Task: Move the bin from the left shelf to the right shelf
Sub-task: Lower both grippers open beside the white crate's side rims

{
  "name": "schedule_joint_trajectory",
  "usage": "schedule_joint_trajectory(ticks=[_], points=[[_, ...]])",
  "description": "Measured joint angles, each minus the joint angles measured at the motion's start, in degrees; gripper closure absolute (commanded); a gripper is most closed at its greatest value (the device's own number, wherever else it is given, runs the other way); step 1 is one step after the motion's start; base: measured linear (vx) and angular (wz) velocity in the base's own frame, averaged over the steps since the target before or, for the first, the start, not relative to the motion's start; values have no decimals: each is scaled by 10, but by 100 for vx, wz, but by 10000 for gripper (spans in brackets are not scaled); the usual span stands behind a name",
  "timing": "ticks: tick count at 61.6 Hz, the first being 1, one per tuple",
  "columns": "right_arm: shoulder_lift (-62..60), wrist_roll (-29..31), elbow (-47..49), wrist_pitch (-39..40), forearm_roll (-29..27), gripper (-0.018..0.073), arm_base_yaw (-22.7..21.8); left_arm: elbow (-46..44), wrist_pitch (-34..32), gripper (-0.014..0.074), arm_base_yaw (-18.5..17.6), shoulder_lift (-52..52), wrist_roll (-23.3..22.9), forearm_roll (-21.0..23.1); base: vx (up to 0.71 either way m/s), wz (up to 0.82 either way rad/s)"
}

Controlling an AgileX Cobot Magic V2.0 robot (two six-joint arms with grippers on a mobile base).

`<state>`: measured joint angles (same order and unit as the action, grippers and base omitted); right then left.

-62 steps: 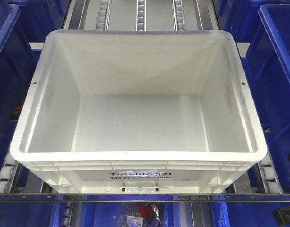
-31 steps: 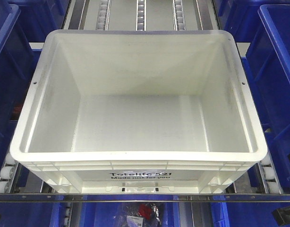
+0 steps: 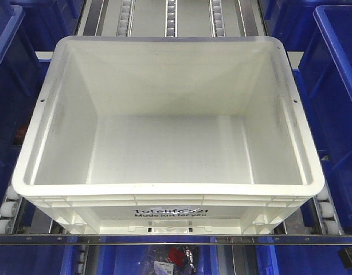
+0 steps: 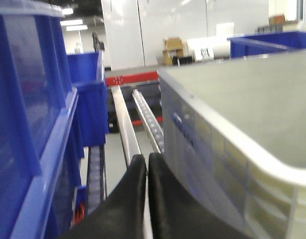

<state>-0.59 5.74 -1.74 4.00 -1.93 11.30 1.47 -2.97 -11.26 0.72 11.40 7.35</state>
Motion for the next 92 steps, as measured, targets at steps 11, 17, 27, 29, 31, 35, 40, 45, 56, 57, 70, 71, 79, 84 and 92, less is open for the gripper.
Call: schedule_joint_trajectory(ticks=[11, 17, 27, 29, 31, 35, 40, 45, 56, 57, 70, 71, 79, 84, 92], points=[[0, 0, 0, 10, 0, 566, 0, 0, -1, 604, 0, 0, 0, 0, 0, 0], [0, 0, 0, 10, 0, 566, 0, 0, 17, 604, 0, 0, 0, 0, 0, 0], [0, -25, 0, 39, -23, 566, 0, 0, 6, 604, 0, 0, -4, 4, 0, 0], [0, -34, 0, 47, -34, 566, 0, 0, -1, 604, 0, 0, -10, 13, 0, 0], [0, -41, 0, 49, -43, 566, 0, -3, -2, 604, 0, 0, -18, 25, 0, 0], [0, -45, 16, 12, -53, 566, 0, -21, 17, 604, 0, 0, -28, 48, 0, 0], [1, -37, 74, -77, -57, 566, 0, -63, 67, 604, 0, -6, -30, 56, 0, 0], [31, -21, 162, -181, -57, 566, 0, -122, 128, 604, 0, -42, -30, 54, 0, 0], [169, 5, 345, -394, -57, 566, 0, -303, 299, 604, 0, -177, -32, 49, 0, 0], [185, 7, 363, -411, -57, 566, 0, -317, 317, 604, 0, -194, -32, 49, 0, 0], [343, 8, 505, -513, -66, 566, 0, -491, 473, 604, 0, -372, -32, 61, 0, 0], [351, 8, 509, -513, -68, 566, 0, -498, 477, 604, 0, -382, -32, 63, 0, 0], [396, 8, 513, -497, -71, 566, 0, -515, 479, 604, 0, -430, -32, 76, 0, 0], [413, 8, 513, -487, -72, 566, 0, -515, 480, 604, 0, -444, -32, 86, 0, 0], [428, 8, 513, -484, -86, 566, 0, -515, 490, 604, 0, -447, -32, 97, 0, 0]])
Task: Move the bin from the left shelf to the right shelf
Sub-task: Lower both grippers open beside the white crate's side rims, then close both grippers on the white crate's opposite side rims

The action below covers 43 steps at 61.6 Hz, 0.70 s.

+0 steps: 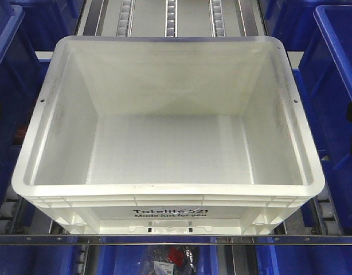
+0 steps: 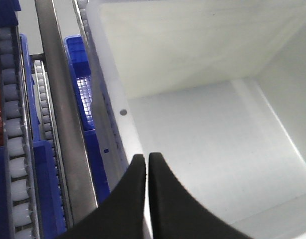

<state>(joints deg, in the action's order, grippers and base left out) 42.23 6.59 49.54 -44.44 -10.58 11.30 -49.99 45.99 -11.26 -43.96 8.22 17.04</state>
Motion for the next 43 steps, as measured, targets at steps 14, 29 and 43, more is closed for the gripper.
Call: schedule_joint_trajectory(ticks=[14, 29, 43], points=[[3, 0, 0, 10, -15, 541, 0, 0, 0, 586, 0, 0, 0, 0, 0, 0], [3, 0, 0, 11, -26, 221, 0, 0, -3, 373, 0, 0, 1, 0, 0, 0], [3, -1, 0, 11, -26, -144, 0, 0, -10, 91, 0, 0, 1, 0, 0, 0]])
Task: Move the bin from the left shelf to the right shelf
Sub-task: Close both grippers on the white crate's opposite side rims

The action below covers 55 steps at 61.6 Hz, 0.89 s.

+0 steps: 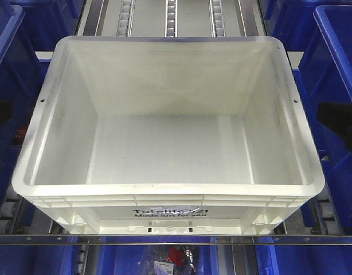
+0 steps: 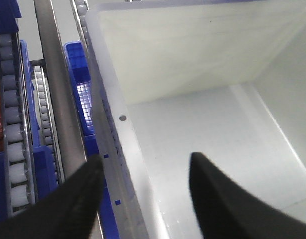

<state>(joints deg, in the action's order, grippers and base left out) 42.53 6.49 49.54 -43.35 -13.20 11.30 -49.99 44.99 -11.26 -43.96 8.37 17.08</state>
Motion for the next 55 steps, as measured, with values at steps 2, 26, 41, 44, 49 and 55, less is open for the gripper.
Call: schedule_joint_trajectory(ticks=[2, 26, 41, 44, 49, 55], points=[[0, 0, 0, 0, -1, -162, 0, 0, 0, 71, 0, 0, 0, 0, 0, 0], [2, -1, 2, -5, -2, -121, 0, 0, 1, 54, 0, -2, -2, 23, 0, 0], [85, -10, 64, -71, -3, -115, 0, -47, 46, 54, 0, -86, -33, 15, 0, 0], [108, -10, 80, -77, -3, -113, 0, -61, 53, 54, 0, -108, -38, 14, 0, 0], [143, -11, 101, -85, -3, -110, 0, -81, 62, 54, 0, -147, -44, 14, 0, 0], [185, -12, 126, -90, -3, -107, 0, -104, 65, 54, 0, -190, -45, 13, 0, 0]])
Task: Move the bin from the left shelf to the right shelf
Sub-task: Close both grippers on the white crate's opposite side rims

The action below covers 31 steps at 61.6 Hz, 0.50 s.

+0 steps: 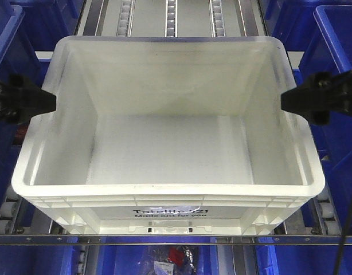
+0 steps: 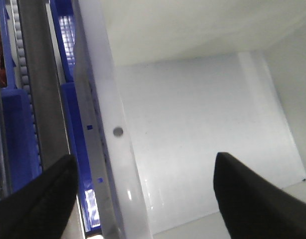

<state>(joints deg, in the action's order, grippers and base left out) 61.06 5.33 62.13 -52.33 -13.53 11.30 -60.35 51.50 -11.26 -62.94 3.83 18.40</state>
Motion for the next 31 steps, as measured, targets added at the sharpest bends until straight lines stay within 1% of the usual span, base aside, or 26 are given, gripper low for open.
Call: schedule_joint_trajectory(ticks=[15, 31], points=[[71, 0, 28, -1, 0, -98, 0, -43, 1, 54, 0, -78, 0, -14, 0, 0], [124, 0, 30, 0, 0, -89, 0, -46, 11, 54, 0, -129, 0, -14, 0, 0]])
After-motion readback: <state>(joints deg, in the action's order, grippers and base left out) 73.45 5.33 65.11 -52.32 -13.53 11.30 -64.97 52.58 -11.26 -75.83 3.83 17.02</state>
